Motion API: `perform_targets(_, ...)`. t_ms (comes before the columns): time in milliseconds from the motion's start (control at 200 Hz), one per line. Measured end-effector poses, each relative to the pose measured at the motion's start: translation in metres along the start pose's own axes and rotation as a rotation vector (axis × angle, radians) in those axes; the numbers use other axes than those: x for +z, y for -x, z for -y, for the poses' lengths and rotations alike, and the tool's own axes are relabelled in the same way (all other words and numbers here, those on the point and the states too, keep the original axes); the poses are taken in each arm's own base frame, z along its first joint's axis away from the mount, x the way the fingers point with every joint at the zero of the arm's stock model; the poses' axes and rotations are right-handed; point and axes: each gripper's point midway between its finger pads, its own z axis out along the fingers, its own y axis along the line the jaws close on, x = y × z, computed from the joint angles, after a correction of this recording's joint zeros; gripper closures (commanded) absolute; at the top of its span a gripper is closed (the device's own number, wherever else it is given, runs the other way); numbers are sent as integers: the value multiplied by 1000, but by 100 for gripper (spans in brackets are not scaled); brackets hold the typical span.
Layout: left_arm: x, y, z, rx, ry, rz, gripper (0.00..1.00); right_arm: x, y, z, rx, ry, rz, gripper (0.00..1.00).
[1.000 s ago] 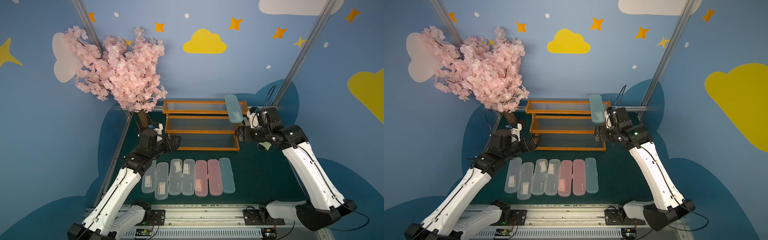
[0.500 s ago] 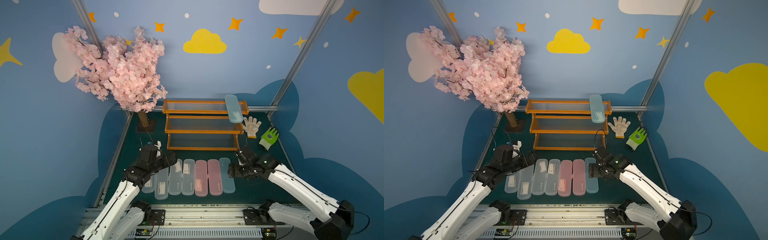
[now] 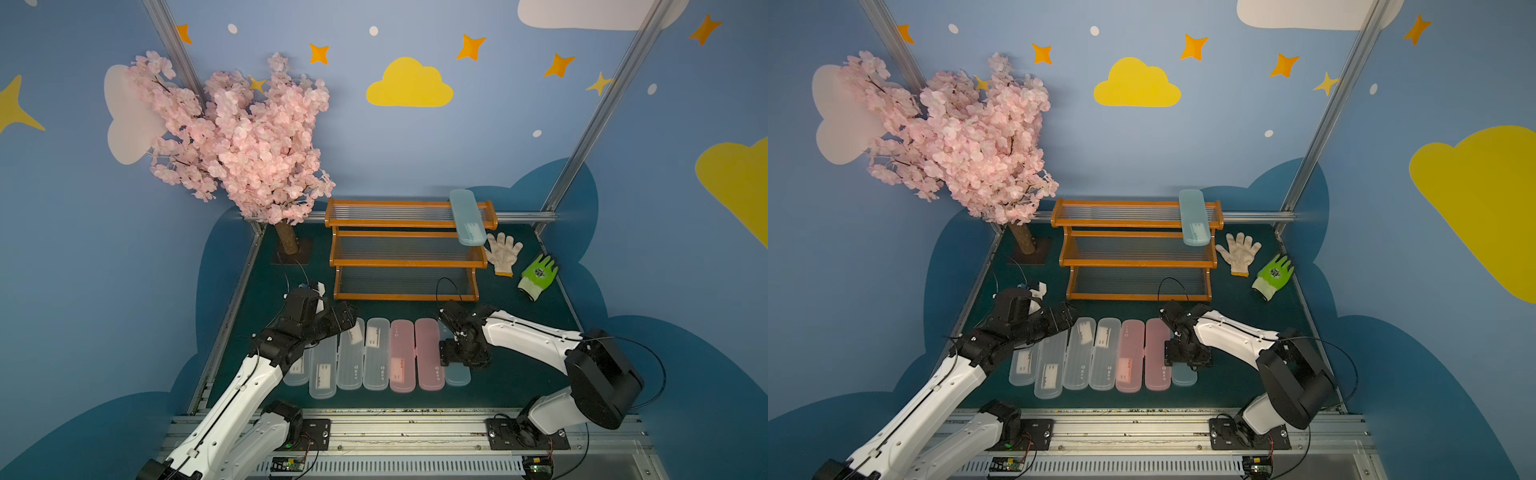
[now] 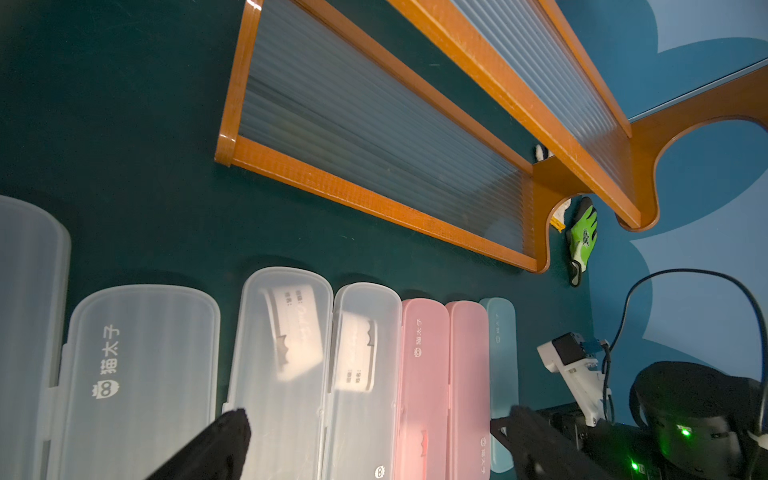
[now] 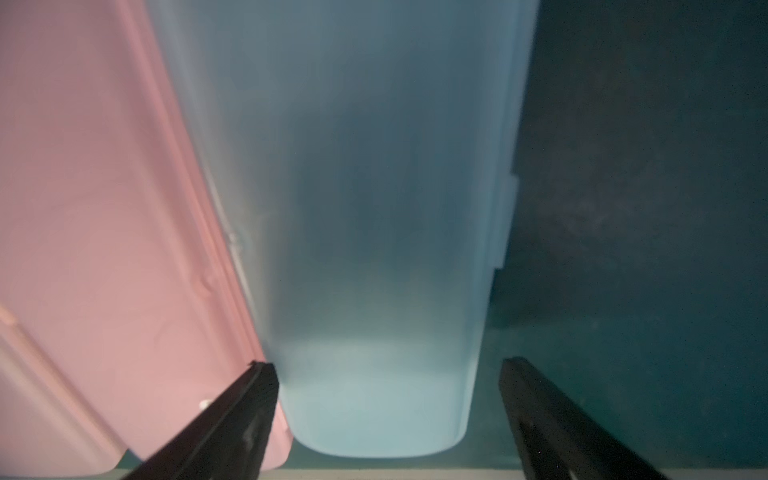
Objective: Place the pencil cases on the shelf according to color
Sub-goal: Pick up the pencil case from the center of the board.
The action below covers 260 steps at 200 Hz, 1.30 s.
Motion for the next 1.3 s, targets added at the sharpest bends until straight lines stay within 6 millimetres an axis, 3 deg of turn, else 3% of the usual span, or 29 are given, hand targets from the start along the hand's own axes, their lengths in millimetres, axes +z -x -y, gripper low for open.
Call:
perform_targets(325, 1, -3, 5, 8, -13, -19, 0, 1, 1, -1, 14, -9, -6, 10)
perform_targets(491, -11, 2, 19, 25, -38, -9, 0, -5, 0, 13, 19, -46, 35, 10)
perform_targets(771, -41, -3, 28, 53, -35, 2, 0, -46, 2, 17, -16, 20, 181, 9)
perform_targets(996, -47, -4, 28, 62, -9, -9, 0, -66, -5, 24, -46, 46, 225, 8)
perform_targets(1166, -39, -11, 22, 29, 21, -45, 0, -59, -18, 26, -93, 58, 174, 9)
perform_targets(1302, -44, -24, 12, -1, 12, -26, 0, -46, -26, 23, -129, 43, 113, 8)
